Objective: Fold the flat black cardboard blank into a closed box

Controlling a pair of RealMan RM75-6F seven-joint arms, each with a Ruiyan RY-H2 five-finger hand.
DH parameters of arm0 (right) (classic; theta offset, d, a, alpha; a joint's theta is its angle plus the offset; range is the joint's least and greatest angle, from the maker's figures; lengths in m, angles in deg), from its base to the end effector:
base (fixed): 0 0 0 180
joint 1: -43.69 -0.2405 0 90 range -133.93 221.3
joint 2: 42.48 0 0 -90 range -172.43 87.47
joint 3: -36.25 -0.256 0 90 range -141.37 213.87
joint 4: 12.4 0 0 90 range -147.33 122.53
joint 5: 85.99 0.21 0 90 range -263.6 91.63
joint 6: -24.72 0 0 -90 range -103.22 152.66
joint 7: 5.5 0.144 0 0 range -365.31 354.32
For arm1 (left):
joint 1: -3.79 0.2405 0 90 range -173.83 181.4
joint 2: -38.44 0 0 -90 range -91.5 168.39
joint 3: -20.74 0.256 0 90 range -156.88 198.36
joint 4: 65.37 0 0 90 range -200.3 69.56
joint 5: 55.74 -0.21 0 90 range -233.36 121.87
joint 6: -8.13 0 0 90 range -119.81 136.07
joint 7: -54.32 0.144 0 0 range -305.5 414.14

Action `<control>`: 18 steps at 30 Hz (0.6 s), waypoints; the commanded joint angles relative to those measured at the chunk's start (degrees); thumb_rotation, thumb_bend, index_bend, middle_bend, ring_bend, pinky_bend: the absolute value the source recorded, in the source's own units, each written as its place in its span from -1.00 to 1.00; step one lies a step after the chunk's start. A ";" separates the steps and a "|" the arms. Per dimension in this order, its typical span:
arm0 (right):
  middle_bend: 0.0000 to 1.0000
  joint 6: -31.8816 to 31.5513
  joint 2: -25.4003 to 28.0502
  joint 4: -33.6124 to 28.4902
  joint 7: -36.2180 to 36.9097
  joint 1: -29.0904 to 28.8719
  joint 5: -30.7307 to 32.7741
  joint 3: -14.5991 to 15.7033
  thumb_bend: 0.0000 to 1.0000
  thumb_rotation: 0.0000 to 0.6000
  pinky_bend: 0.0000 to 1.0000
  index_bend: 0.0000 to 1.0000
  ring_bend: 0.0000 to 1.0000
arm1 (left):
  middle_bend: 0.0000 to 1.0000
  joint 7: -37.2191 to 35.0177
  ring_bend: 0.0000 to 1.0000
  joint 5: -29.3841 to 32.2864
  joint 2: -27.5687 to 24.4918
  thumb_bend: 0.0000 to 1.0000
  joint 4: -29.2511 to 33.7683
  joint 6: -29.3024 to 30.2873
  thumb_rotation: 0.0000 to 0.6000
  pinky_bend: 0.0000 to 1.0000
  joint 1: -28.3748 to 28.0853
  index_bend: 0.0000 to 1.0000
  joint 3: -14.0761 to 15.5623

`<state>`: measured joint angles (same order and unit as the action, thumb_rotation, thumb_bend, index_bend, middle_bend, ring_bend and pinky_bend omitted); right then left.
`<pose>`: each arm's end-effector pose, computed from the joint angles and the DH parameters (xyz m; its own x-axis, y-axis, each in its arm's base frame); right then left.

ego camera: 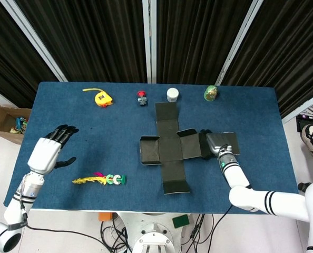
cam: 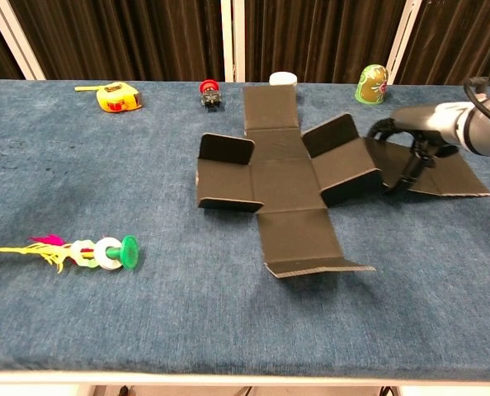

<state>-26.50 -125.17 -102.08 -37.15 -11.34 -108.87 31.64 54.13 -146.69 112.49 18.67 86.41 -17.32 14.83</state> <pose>-0.1714 -0.3630 -0.0063 0.4116 -0.5195 0.7488 -0.8963 -0.0818 0.4359 -0.2475 0.2722 0.1032 0.3816 -0.0382 0.9235 0.8643 -0.3395 -0.3711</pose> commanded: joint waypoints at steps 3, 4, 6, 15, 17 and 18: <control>-0.38 0.23 -3.93 3.25 3.47 0.03 -4.34 -3.21 -0.08 1.00 1.00 -0.16 0.54 | -0.65 7.28 -0.26 4.46 3.01 -0.79 -2.81 -7.81 1.00 0.50 -6.13 -0.60 -3.71; -0.36 0.19 -4.80 4.08 3.57 -0.21 -4.80 -3.58 -0.09 1.00 1.00 -0.16 0.54 | -0.66 8.81 -0.21 5.63 3.68 -0.80 -3.49 -9.57 1.00 0.55 -7.29 -0.61 -4.25; -0.36 0.52 -5.71 4.89 3.26 -0.76 -4.45 -4.02 -0.10 1.00 1.00 -0.15 0.54 | -0.75 10.98 -0.14 7.67 4.57 -0.80 -3.91 -12.34 1.00 0.66 -8.80 -0.69 -4.83; -0.35 2.42 -7.76 6.58 1.55 -3.00 -1.26 -5.22 -0.10 1.00 1.00 -0.17 0.54 | -0.95 15.96 -0.12 15.71 11.79 -0.86 -9.24 -19.80 1.00 0.72 -13.17 -0.97 -5.68; -0.35 2.79 -7.96 6.70 1.39 -3.36 -0.57 -5.43 -0.10 1.00 1.00 -0.17 0.54 | -0.97 15.92 -0.12 16.65 13.40 -0.87 -10.63 -20.19 1.00 0.72 -13.59 -0.99 -5.67; -0.35 2.90 -8.00 6.72 1.27 -3.50 -0.39 -5.43 -0.10 1.00 1.00 -0.18 0.54 | -0.99 15.83 -0.12 16.96 14.09 -0.87 -11.15 -20.27 1.00 0.72 -13.77 -1.00 -5.69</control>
<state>-23.71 -133.07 -95.43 -35.78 -14.73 -109.38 26.28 69.80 -130.52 125.59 8.33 66.63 -30.54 9.28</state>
